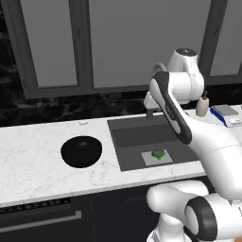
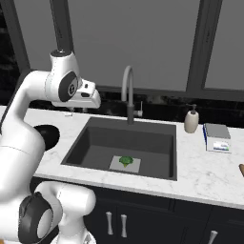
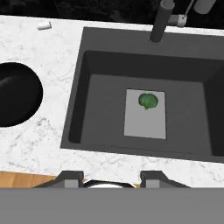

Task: Pick the broccoli from the sink and place it in the bowl. Then pick the bowl and place it in the microwave. Then close the microwave door and press the start button.

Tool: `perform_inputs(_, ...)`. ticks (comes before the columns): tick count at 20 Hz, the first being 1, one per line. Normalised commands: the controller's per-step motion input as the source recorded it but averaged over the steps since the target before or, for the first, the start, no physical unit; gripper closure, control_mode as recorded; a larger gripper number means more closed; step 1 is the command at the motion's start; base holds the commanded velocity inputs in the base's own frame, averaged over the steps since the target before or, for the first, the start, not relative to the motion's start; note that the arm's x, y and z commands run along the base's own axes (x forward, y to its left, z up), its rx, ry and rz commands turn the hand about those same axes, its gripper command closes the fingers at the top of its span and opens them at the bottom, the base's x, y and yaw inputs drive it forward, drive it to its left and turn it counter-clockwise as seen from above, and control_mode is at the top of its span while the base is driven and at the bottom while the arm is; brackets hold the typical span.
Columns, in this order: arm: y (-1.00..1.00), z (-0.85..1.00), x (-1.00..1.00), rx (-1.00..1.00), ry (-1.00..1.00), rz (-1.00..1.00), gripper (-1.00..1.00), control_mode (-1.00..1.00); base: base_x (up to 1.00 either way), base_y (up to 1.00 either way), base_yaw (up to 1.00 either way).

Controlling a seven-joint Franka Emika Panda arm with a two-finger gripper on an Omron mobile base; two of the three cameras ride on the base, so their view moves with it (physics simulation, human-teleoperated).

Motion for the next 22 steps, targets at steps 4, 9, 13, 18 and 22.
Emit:
perform_inputs(4, -0.03, 0.0, -0.28, 0.02, -0.09, 0.0, -1.0, -1.0, 0.0, 0.0, 0.0)
perform_inputs(9, -0.2, -0.05, -0.79, 0.09, -0.04, -0.05, -1.0, -1.0, 0.0, 0.0, 0.0)
perform_inputs(13, -0.52, -0.16, -0.76, 0.15, -0.02, -0.12, -1.0, -1.0, 0.0, 0.0, 0.0)
perform_inputs(18, -0.63, -0.37, -0.1, 0.07, 0.0, -0.11, -1.0, -1.0, 0.0, 0.0, 0.0)
perform_inputs(22, -0.66, -0.33, 0.01, 0.16, 0.0, -0.14, -1.0, -1.0, 0.0, 0.0, 0.0)
